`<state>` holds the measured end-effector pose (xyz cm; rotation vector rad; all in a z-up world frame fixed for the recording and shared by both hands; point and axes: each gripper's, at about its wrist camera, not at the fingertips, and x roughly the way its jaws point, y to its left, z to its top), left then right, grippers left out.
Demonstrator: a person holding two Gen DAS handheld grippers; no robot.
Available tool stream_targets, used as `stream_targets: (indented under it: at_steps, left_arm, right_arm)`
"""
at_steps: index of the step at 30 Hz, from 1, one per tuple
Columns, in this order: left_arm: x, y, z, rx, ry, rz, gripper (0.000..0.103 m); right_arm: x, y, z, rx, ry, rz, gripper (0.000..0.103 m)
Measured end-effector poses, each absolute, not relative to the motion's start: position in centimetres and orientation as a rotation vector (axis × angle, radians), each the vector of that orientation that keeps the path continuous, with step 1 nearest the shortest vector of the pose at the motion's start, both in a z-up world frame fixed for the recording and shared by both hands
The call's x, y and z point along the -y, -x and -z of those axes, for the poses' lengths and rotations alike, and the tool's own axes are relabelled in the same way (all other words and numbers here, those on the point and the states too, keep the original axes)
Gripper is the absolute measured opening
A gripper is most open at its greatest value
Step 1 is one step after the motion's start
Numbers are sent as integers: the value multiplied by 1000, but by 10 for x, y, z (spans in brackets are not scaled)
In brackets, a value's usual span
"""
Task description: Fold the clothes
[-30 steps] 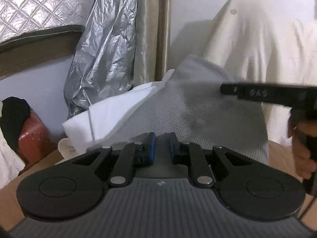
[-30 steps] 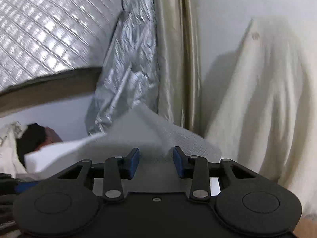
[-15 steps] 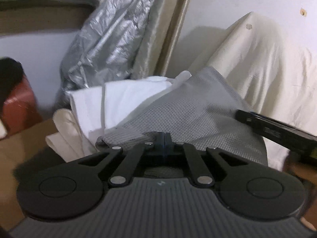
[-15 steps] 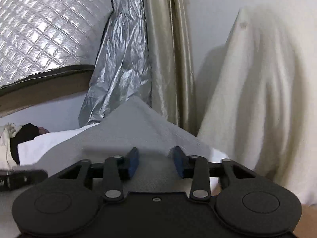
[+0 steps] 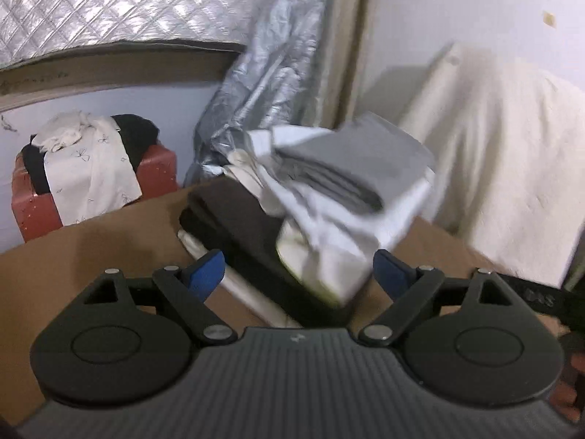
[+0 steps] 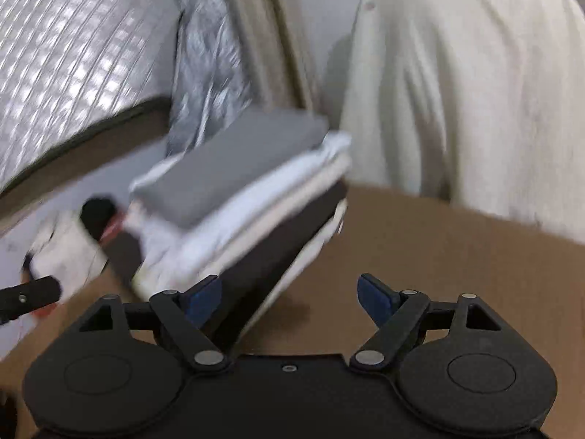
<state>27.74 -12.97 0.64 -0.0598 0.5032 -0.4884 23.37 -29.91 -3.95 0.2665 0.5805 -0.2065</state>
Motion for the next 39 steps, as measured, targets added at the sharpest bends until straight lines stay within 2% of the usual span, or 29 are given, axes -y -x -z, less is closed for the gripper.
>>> stream_targets:
  at_steps: [2,6,26,32,39]
  left_arm:
    - [130,-252,-10,-479,-17,517,98]
    - [133,-214,-15,-425,-122,478,98]
    - [102,-138,0,-547,-56,533,99]
    - [109,-124,16,-617,-104,553,102]
    - [119,-101,33,-593,-137,578,102]
  right_arm:
    - [290,-215,39,-618,-262,184,85]
    - [273,-183,31,-630,-242,188,85]
    - [239,-64,14,-638,-268,312,85]
    - [234,-25,29,-607,-241,296,86]
    - [235,13,64,-568,-184,272,91]
